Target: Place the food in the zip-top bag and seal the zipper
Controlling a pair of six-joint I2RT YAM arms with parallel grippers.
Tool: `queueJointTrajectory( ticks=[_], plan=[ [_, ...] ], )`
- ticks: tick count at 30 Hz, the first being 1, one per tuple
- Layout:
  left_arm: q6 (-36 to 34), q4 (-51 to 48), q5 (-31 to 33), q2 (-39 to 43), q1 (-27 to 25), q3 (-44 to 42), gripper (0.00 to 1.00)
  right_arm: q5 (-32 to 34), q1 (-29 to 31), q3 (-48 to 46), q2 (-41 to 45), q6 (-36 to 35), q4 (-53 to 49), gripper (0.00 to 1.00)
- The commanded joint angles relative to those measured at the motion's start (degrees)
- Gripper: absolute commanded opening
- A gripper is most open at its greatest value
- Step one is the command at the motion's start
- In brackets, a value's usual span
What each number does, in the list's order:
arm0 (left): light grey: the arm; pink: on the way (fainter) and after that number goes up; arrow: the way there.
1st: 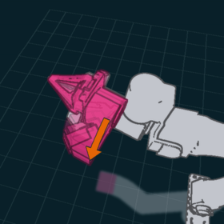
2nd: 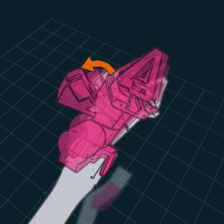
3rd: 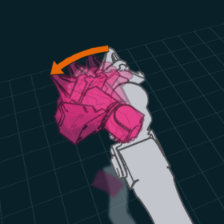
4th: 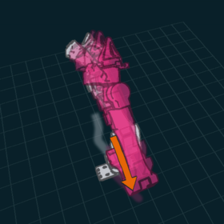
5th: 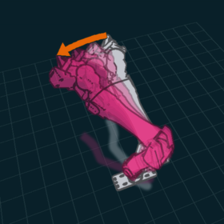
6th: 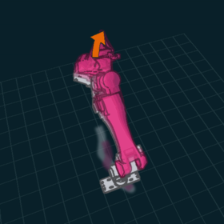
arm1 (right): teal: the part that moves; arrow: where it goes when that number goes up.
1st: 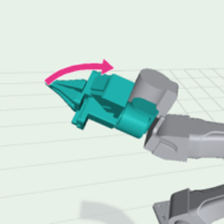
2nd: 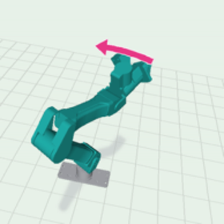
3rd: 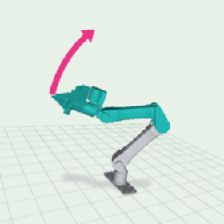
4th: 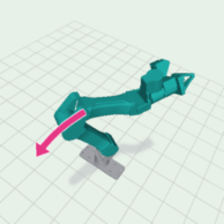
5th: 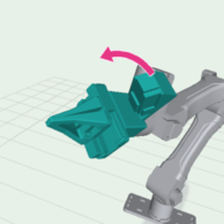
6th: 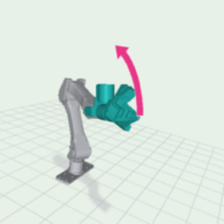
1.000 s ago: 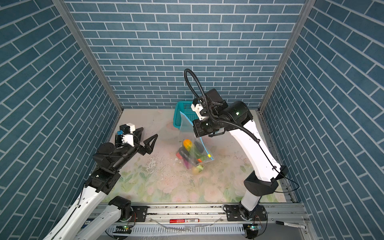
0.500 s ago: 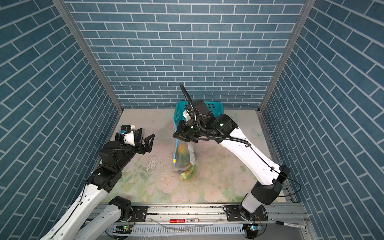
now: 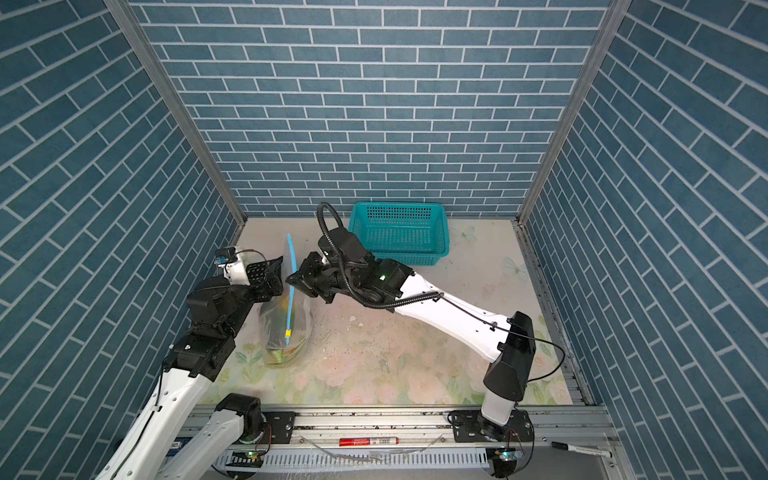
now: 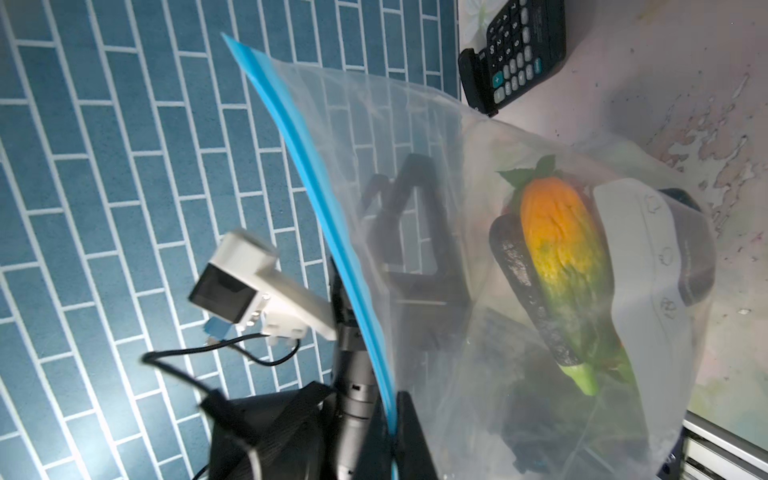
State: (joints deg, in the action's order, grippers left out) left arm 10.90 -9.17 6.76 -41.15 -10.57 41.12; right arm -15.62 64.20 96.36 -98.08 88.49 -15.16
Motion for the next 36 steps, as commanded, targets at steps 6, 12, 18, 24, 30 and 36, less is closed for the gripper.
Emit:
queueJointTrajectory(
  ticks=[6, 12, 18, 24, 30, 36],
  plan=[
    [-1.5, -2.7, 1.9, -2.3, 0.5, 2.4, 0.99, 0.9, -9.1, -30.4, 15.0, 11.4, 16.5, 0.00],
    [-1.4, -2.7, 0.6, -4.0, 0.4, 2.3, 0.99, -6.6, -17.3, -42.1, 20.6, 9.3, 18.9, 0.00],
    [-0.4, -1.6, -2.9, -6.1, 0.4, 2.2, 0.99, -14.7, -25.1, -51.8, 22.1, 4.1, 22.3, 0.00],
    [0.1, -1.4, -4.9, -8.0, 0.4, 2.5, 0.99, -19.5, -34.5, -61.9, 23.8, -3.5, 24.5, 0.01],
    [2.2, 0.0, -7.7, -8.1, 0.4, 0.7, 0.99, -25.0, -43.6, -68.1, 18.9, -20.4, 30.0, 0.05],
    [3.2, 0.0, -8.7, -7.3, 0.4, -0.9, 0.99, -23.0, -48.4, -69.9, 9.7, -31.8, 33.3, 0.08]
  ],
)
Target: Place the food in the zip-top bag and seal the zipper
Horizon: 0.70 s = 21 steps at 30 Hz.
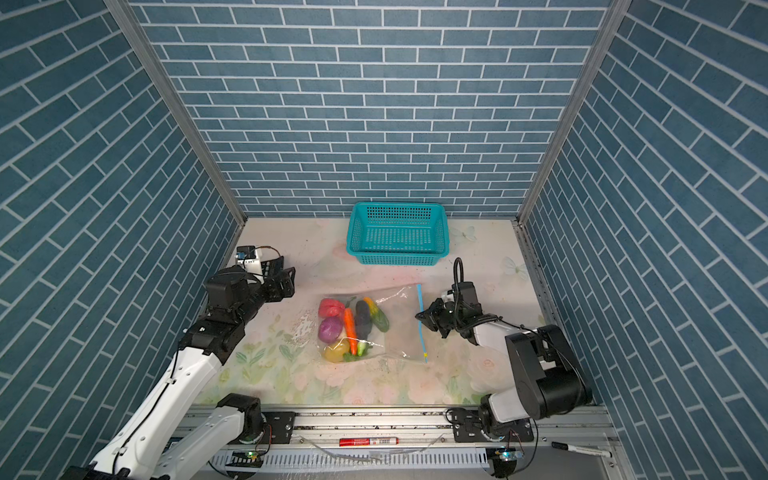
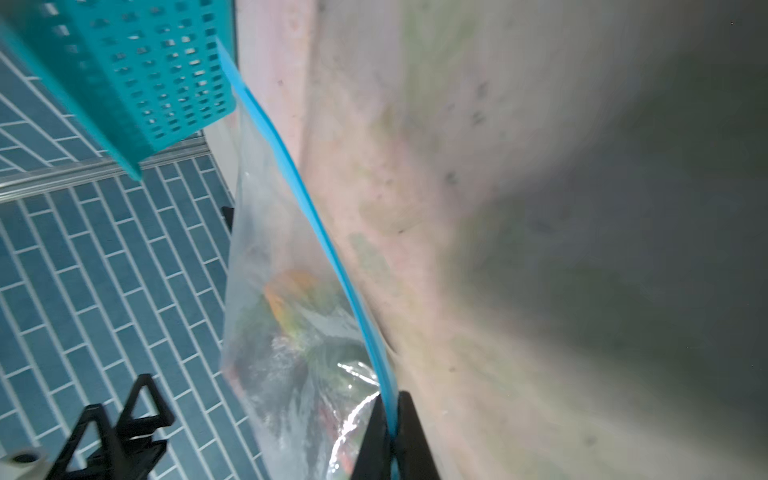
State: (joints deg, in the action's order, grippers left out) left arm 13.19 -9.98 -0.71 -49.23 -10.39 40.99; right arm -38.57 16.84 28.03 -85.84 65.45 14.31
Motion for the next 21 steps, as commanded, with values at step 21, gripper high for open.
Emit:
queueJointTrajectory(
  ticks=[21],
  plan=[
    [-1.4, 1.9, -2.8, -1.0, 0.2, -7.5, 0.99, 11.6, -3.5, 6.7, 10.4, -30.9, -12.9, 0.48]
  ],
)
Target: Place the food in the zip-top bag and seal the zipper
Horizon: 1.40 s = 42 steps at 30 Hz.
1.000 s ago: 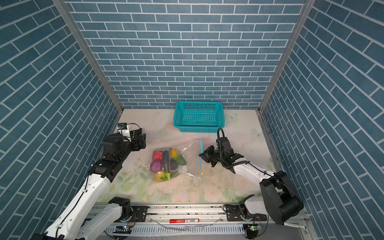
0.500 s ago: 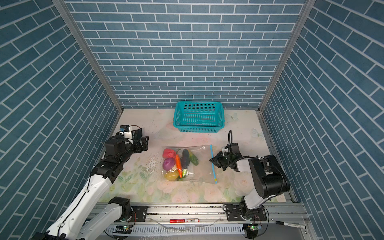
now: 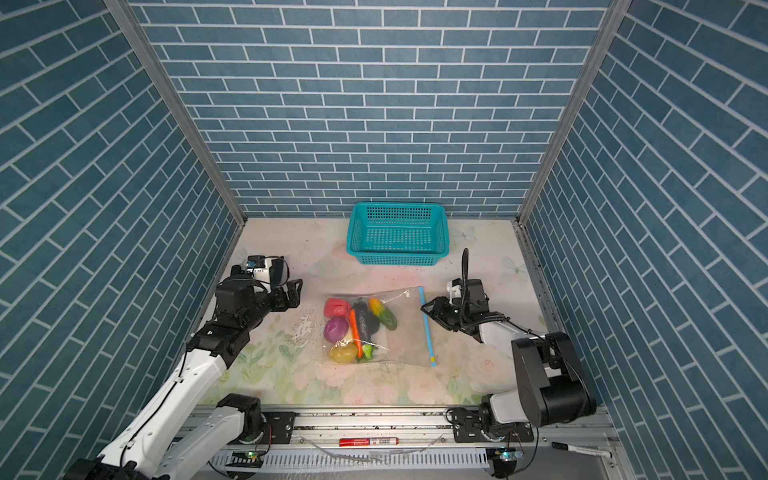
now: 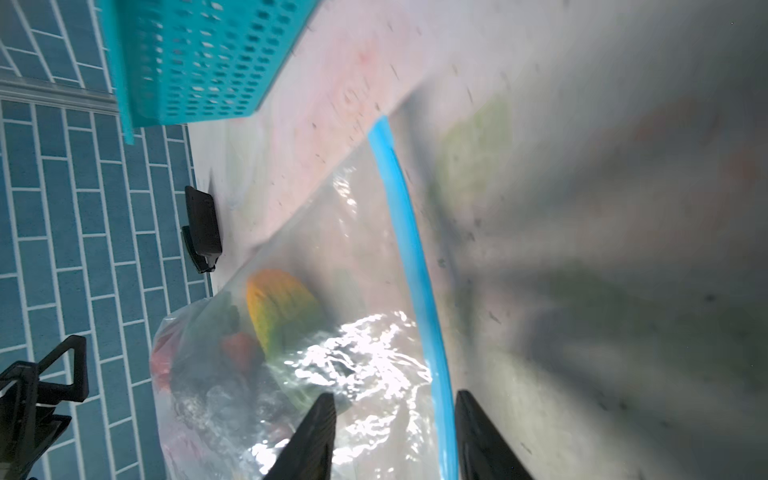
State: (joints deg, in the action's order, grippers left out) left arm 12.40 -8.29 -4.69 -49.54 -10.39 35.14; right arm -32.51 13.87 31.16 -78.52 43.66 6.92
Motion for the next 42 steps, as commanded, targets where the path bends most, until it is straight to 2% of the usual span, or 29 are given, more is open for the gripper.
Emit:
queueJointTrajectory(
  ticks=[1, 4, 10, 12, 14, 16, 20, 26, 33, 35, 38, 40, 42],
  plan=[
    [0.0, -0.1, 2.9, -1.1, 0.2, -2.0, 0.99, 7.6, -0.7, 4.1, 4.0, -11.0, -6.2, 0.48],
    [0.3, 0.6, 5.3, -0.8, 0.2, -3.6, 0.99, 12.5, -1.3, 4.6, 7.5, -16.8, -5.7, 0.48],
    [-5.6, 5.6, 10.1, 2.0, 0.2, -9.3, 0.99, 25.8, -2.5, 2.3, 17.2, -27.4, -5.2, 0.51],
    [-9.0, 10.0, 11.3, 3.8, 0.2, -12.6, 0.96, 31.9, -3.0, 0.8, 19.4, -30.5, -4.4, 0.56],
    [-11.3, 12.8, 12.9, 4.7, 0.7, -14.1, 0.94, 39.3, -3.4, -2.3, 20.6, -32.8, 1.6, 0.62],
    [-14.5, 15.5, 12.3, 2.7, 1.7, -14.7, 0.94, 42.7, -3.8, -5.4, 20.4, -36.2, 8.9, 0.63],
    [-16.2, 18.1, 9.2, -5.4, 4.7, -13.3, 0.93, 49.3, -5.0, -7.6, 18.9, -40.0, 14.5, 0.64],
    [-17.0, 26.7, 5.7, -16.3, 7.4, -12.5, 0.88, 50.7, -5.8, -15.9, 13.3, -45.0, 35.9, 0.77],
    [-19.0, 43.9, 5.1, -24.9, 8.9, -13.6, 0.89, 49.8, -6.6, -17.5, -0.9, -47.1, 53.6, 0.82],
    [-18.4, 47.1, 4.1, -26.9, 10.4, -13.4, 0.88, 50.9, -6.9, -17.0, -3.3, -46.4, 54.3, 0.84],
    [-17.1, 45.0, 1.8, -28.0, 11.8, -11.7, 0.86, 50.4, -8.1, -16.7, -6.4, -45.1, 56.1, 0.86],
    [-15.9, 47.2, 2.5, -28.2, 12.0, -12.5, 0.87, 47.8, -10.2, -16.8, -7.2, -43.0, 56.4, 0.86],
    [-14.1, 56.8, 2.8, -29.9, 12.0, -16.0, 0.90, 46.8, -11.8, -16.5, -11.3, -42.0, 60.7, 0.87]
  ],
)
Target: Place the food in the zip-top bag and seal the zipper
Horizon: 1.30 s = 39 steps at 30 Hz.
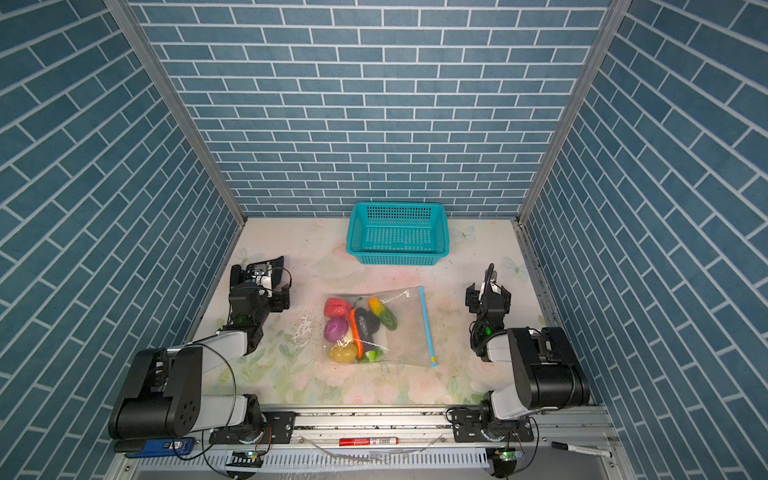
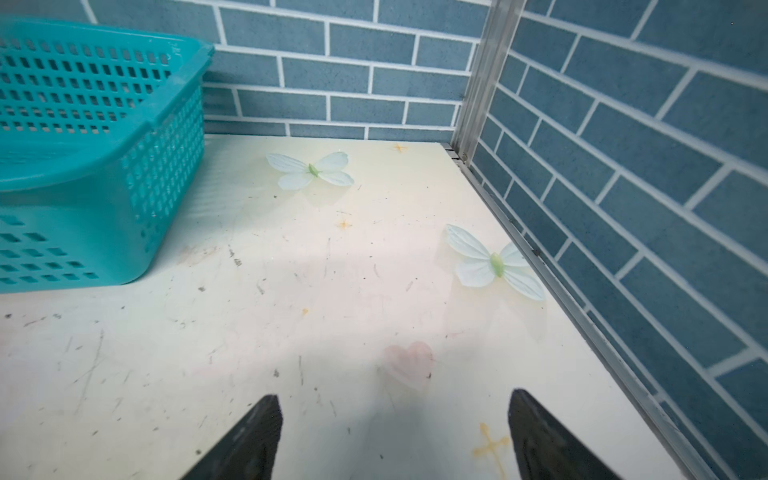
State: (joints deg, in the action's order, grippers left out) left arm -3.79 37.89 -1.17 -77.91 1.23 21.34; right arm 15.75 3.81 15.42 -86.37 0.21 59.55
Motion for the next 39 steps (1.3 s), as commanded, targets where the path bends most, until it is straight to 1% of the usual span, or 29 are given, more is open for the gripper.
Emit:
queueJointTrajectory(
  ticks=[1, 2, 3, 5, 6, 7, 8, 9, 10, 28, 29, 30, 31, 39],
  plan=[
    [1.7, 12.2, -0.6, -2.8, 0.2, -2.7, 0.90, -1.5, -1.8, -0.2, -2.7, 1.6, 5.8, 0.88],
    [1.8, 15.0, -0.4, -4.6, 0.1, -3.3, 0.90, -1.8, -2.1, 1.2, -1.4, 2.4, 0.9, 0.88],
    [2.0, 16.3, 0.2, -6.0, 0.1, -3.4, 0.90, -2.6, -2.5, 2.3, -2.5, 2.1, 0.7, 0.87],
    [3.1, 18.2, 2.0, -8.7, 0.1, -3.3, 0.93, -3.4, -2.7, 4.9, -1.9, 2.4, -5.1, 0.83],
    [3.2, 19.2, 2.9, -9.9, 0.1, -2.8, 0.94, -4.5, -3.3, 5.7, -2.4, 2.7, -6.1, 0.83],
    [3.2, 15.9, 2.8, -9.1, 0.0, -1.9, 0.95, -5.6, -4.0, 6.2, -1.8, 3.4, -8.3, 0.98],
    [3.2, 13.8, 3.8, -9.2, -0.3, -0.8, 0.96, -6.4, -4.6, 6.6, -2.4, 3.8, -8.3, 0.99],
    [2.9, 14.8, 4.6, -9.6, -0.8, -0.9, 0.99, -6.5, -4.7, 6.6, -1.9, 3.8, -9.1, 0.99],
    [2.9, 13.9, 4.6, -9.2, -0.8, -0.7, 0.99, -6.6, -4.7, 6.4, -2.2, 3.7, -8.2, 0.99],
    [2.7, 13.8, 5.6, -9.6, -1.2, -0.5, 0.99, -7.0, -4.7, 6.7, -2.1, 3.7, -8.8, 0.99],
    [2.6, 13.9, 5.6, -9.5, -1.2, -0.5, 0.99, -8.7, -4.8, 7.4, -2.4, 3.3, -10.1, 0.99],
    [2.7, 13.8, 5.6, -9.5, -1.2, -0.4, 0.99, -12.9, -5.1, 8.4, -2.4, 2.1, -12.1, 0.99],
    [2.7, 13.8, 5.6, -9.5, -1.2, -0.4, 0.99, -13.9, -5.5, 8.3, -2.6, 2.0, -11.7, 0.99],
    [2.8, 13.9, 5.6, -9.5, -1.2, -0.4, 0.99, -14.9, -5.9, 8.0, -2.4, 2.3, -11.3, 0.99]
  ],
)
